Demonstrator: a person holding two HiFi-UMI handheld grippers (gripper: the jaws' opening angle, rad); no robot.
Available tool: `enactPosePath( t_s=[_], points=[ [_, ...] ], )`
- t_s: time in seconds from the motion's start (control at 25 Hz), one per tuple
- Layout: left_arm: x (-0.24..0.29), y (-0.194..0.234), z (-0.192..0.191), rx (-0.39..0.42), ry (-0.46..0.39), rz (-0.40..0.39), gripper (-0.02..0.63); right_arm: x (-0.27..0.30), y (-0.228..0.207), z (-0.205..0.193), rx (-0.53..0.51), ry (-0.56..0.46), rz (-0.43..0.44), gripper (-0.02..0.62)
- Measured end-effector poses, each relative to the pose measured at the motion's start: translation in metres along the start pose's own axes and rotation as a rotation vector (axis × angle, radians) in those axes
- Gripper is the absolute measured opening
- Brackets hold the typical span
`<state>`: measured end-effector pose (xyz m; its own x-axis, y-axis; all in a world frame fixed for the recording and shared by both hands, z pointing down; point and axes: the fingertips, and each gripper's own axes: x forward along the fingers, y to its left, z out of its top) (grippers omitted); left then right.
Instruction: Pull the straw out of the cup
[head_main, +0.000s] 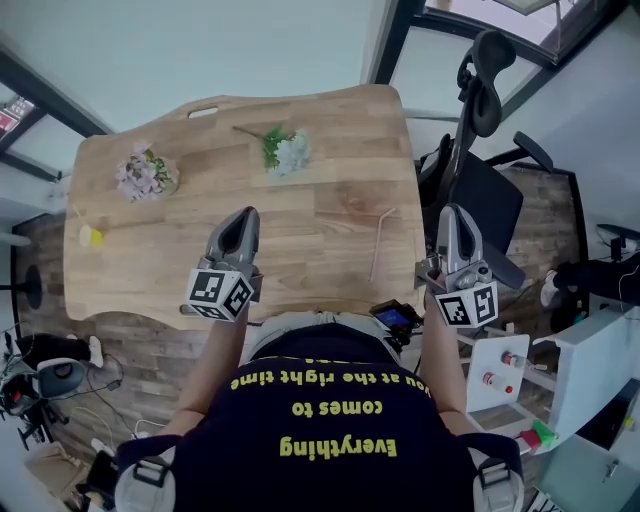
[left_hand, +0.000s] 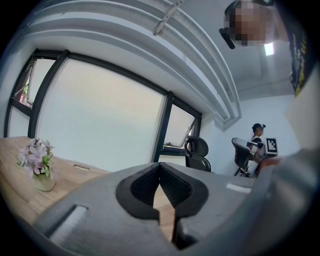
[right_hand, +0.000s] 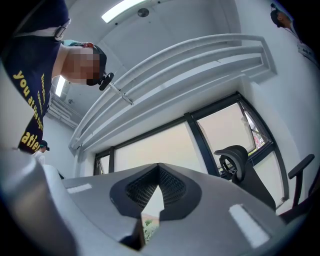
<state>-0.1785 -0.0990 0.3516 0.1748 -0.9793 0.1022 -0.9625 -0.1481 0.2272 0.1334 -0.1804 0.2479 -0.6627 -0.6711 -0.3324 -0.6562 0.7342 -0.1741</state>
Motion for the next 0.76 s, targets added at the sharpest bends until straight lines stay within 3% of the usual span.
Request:
enactPosePath(
  t_s=[0.76],
  points=[
    [-0.0004, -0.0026, -0.0026, 0.002, 0.012, -0.012, 0.002, -0.0002, 0.0033, -0.0011, 0.002, 0.006, -0.001, 0.006]
  ],
)
